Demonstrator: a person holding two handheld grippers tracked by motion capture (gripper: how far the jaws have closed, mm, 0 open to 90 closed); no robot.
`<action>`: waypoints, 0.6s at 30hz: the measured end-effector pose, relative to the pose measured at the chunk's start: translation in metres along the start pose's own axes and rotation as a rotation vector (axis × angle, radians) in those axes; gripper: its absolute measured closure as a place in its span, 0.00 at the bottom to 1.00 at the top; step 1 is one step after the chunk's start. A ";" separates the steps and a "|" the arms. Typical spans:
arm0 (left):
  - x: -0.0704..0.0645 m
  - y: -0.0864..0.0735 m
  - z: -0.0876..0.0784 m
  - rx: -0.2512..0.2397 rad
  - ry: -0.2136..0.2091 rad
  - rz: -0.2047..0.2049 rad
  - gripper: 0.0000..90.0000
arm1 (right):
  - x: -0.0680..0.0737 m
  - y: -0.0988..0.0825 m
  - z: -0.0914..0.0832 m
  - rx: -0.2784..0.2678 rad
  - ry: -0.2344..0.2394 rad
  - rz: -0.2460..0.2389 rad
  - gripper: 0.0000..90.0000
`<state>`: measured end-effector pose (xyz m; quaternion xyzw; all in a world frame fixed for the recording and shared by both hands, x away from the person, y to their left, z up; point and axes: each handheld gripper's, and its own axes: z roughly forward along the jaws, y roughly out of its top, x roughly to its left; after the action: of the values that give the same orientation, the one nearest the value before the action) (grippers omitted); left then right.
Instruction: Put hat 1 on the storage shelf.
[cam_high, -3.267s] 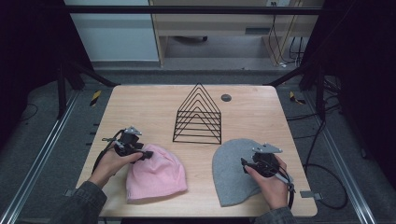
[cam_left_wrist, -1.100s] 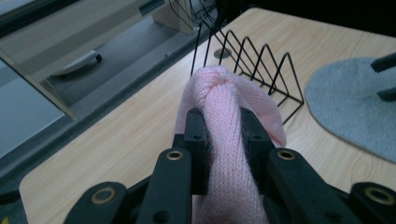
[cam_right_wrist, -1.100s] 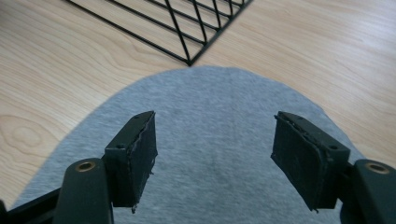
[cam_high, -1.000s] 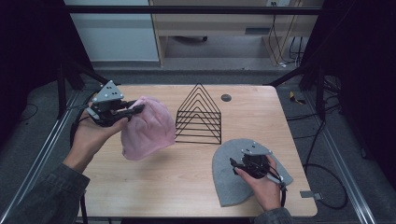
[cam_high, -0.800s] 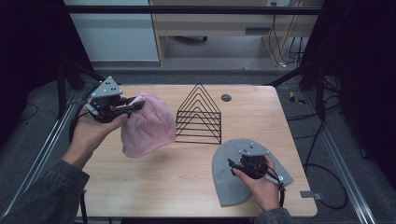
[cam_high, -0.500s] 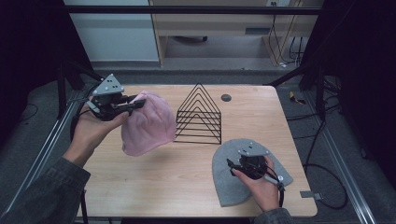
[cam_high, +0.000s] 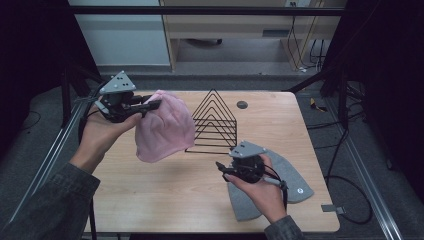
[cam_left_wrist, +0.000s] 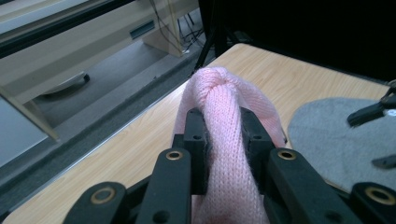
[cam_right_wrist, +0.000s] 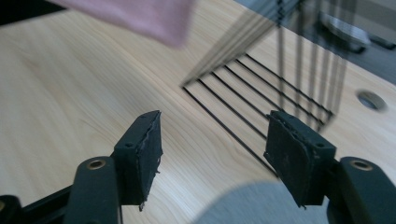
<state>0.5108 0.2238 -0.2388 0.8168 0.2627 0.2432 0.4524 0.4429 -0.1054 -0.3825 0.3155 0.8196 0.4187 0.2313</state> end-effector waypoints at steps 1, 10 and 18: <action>-0.001 0.002 0.000 -0.008 -0.005 -0.005 0.84 | 0.000 0.000 0.000 0.000 0.000 0.000 0.41; -0.009 0.023 -0.005 -0.065 -0.047 -0.009 0.84 | 0.003 0.066 0.028 -0.022 0.071 -0.045 0.43; -0.003 0.029 -0.006 -0.093 -0.069 -0.036 0.84 | -0.013 0.087 0.052 -0.040 0.162 0.027 0.60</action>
<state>0.5105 0.2121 -0.2113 0.7979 0.2499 0.2186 0.5031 0.5135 -0.0477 -0.3370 0.2869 0.8226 0.4623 0.1650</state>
